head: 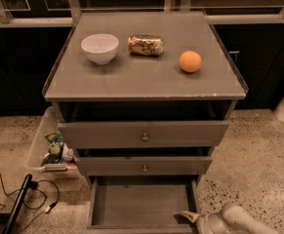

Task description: Open bottom drawer

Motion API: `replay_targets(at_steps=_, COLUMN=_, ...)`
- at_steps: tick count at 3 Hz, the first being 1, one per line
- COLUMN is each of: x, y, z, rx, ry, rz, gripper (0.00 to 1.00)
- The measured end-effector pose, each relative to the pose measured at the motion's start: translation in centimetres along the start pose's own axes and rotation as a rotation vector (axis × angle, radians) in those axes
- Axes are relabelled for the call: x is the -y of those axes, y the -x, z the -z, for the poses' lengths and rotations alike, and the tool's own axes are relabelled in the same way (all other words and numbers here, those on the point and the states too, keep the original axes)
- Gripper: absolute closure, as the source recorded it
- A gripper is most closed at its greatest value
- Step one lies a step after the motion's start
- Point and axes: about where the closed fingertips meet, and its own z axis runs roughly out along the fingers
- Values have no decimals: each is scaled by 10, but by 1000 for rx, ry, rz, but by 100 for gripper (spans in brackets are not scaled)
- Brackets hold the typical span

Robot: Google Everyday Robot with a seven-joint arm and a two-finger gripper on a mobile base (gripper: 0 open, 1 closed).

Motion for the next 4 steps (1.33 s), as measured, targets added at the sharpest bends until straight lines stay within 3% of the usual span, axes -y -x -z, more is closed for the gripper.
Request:
replay_targets(at_steps=1, x=-2, y=7, z=3, rx=-4, ry=-4, rz=11, gripper=0)
replay_targets(at_steps=4, x=58, y=101, z=94, rx=-84, ry=-104, rz=193, gripper=0)
